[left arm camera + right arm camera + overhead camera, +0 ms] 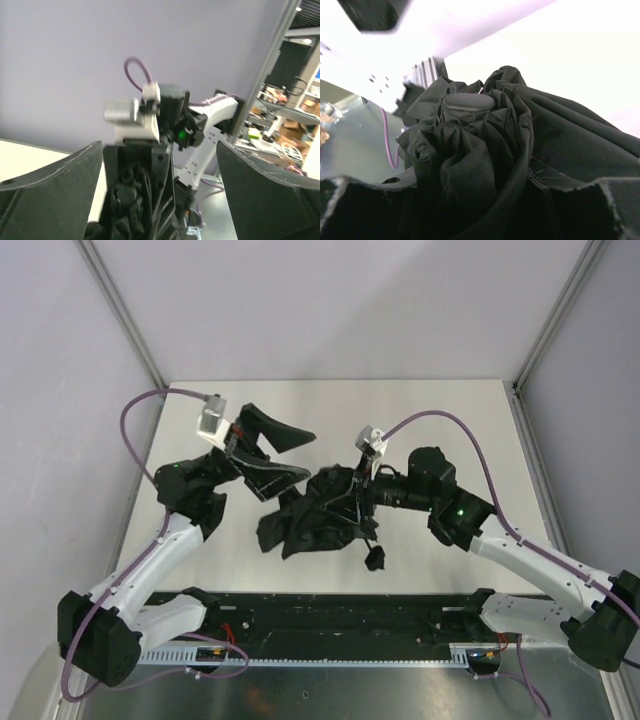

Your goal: Put away the umbrella

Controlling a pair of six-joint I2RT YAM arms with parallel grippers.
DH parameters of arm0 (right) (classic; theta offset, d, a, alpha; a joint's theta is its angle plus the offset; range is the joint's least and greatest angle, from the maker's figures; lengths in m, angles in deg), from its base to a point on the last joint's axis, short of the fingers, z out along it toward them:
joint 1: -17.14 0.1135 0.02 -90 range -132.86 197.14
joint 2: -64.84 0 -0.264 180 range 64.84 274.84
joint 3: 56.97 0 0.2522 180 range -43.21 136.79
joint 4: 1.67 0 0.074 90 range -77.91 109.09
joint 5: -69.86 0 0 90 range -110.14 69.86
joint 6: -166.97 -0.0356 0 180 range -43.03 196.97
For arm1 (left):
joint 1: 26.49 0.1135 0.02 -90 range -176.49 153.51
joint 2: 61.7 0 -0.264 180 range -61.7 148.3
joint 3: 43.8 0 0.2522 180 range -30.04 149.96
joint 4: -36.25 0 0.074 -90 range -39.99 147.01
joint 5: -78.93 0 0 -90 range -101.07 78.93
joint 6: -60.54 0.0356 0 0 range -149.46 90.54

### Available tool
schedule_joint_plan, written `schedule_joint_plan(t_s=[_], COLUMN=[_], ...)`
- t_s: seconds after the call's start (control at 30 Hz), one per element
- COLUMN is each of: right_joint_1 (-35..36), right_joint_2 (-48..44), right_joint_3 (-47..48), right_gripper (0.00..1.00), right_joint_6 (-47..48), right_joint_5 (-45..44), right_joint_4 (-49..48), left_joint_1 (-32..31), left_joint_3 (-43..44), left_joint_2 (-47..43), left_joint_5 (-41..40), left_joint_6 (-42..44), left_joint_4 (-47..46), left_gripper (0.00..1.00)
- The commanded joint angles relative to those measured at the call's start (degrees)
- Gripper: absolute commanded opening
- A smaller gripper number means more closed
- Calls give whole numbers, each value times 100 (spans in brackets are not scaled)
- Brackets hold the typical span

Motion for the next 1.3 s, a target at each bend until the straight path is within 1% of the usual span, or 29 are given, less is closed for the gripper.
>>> schedule_joint_plan(t_s=[0.0, 0.03, 0.13, 0.23, 0.27, 0.33, 0.4, 0.43, 0.5, 0.57, 0.63, 0.7, 0.77, 0.83, 0.93, 1.0, 1.07, 1.1, 1.17, 1.2, 1.27], right_joint_1=[-257, -357, -767, -979, -995, -945, -827, -800, -789, -674, -441, -159, 174, 544, 1106, 1404, 1610, 1680, 1800, 1832, 1820], right_joint_2=[-463, -567, -809, -673, -500, -72, 358, 564, 994, 1483, 1973, 2433, 2880, 3337, 4017, 4346, 4622, 4718, 4853, 4891, 4951], right_joint_3=[-259, -292, -266, 309, 603, 1124, 1400, 1443, 1470, 1471, 1339, 1031, 823, 614, 471, 452, 445, 447, 448, 448, 453], right_gripper=[0, 0, 0, 0, 0, 0, 0, 0, 0, 0, 0, 0, 0, 0, 0, 0, 0, 0, 0, 0, 0], right_joint_6=[-218, -221, -116, 622, 959, 1655, 2462, 2929, 3761, 4580, 5413, 6128, 6470, 6566, 6183, 5723, 5253, 5028, 4538, 4292, 3855], right_joint_5=[-273, -416, -1140, -2459, -3017, -4419, -5789, -6272, -6973, -7331, -7433, -7404, -7320, -7294, -7246, -7056, -6835, -6708, -6328, -6032, -5369], right_joint_4=[611, 694, 980, 1645, 1879, 2129, 1805, 1502, 816, 114, -599, -1309, -1647, -1868, -1866, -1657, -1444, -1322, -1046, -855, -455], left_joint_1=[620, 827, 1333, 1584, 1609, 1627, 1625, 1620, 1623, 1624, 1620, 1649, 1685, 1725, 1794, 1968, 2279, 2404, 2518, 2537, 2555], left_joint_3=[104, 83, -24, -186, -242, -330, -369, -390, -420, -372, -189, -105, -188, -343, -656, -945, -1354, -1559, -1861, -1945, -2043], left_joint_2=[-61, -30, 46, 84, 82, -1, -123, -185, -294, -394, -468, -561, -714, -846, -972, -997, -1009, -988, -932, -923, -925], left_joint_5=[-159, -168, -169, -219, -237, -370, -585, -688, -970, -1372, -2013, -2690, -3266, -3645, -3904, -3835, -3409, -3142, -2755, -2643, -2522], left_joint_6=[-369, -479, -670, -568, -451, -115, 327, 524, 983, 1513, 2068, 2323, 2242, 2010, 1674, 1297, 621, 341, 15, -37, -58], left_joint_4=[-303, -201, 146, 737, 970, 1564, 2303, 2680, 3393, 4275, 5391, 6255, 6754, 7057, 7311, 7403, 7375, 7264, 7000, 6896, 6770], left_gripper=[97, 95, 84, 80, 79, 79, 80, 80, 78, 78, 78, 80, 81, 82, 84, 85, 83, 81, 78, 78, 83])
